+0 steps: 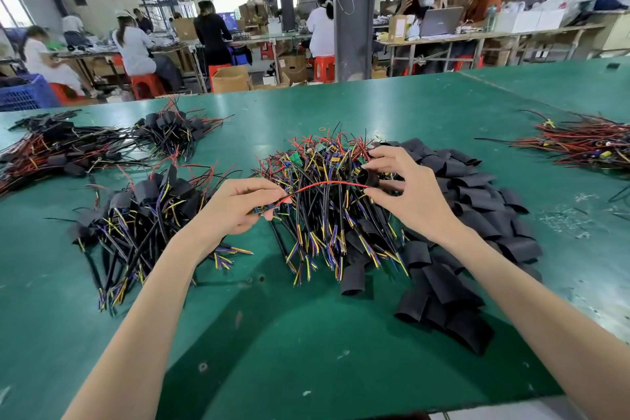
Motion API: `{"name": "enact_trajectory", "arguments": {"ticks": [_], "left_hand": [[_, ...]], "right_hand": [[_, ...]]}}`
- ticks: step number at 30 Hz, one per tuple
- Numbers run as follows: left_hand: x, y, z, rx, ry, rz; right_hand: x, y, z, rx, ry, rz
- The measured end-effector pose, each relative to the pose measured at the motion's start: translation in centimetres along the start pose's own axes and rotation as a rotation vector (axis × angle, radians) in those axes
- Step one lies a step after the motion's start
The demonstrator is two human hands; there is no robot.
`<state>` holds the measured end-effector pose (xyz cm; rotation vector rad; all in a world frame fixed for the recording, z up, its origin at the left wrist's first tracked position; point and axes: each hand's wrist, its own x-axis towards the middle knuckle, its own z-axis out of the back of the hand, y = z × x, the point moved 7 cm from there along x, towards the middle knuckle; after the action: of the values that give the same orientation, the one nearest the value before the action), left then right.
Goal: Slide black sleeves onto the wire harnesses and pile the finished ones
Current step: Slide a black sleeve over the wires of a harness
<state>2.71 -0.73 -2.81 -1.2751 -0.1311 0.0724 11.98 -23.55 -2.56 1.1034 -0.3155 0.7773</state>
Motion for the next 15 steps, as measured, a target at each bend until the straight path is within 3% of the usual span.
{"name": "enact_trajectory", "arguments": {"ticks": [15], "left_hand": [[0.6,0.7,1.1,0.033,-0.077,-0.005]], "right_hand": [[-0.1,0.7,0.0,0.075,0.037,0.035]]}}
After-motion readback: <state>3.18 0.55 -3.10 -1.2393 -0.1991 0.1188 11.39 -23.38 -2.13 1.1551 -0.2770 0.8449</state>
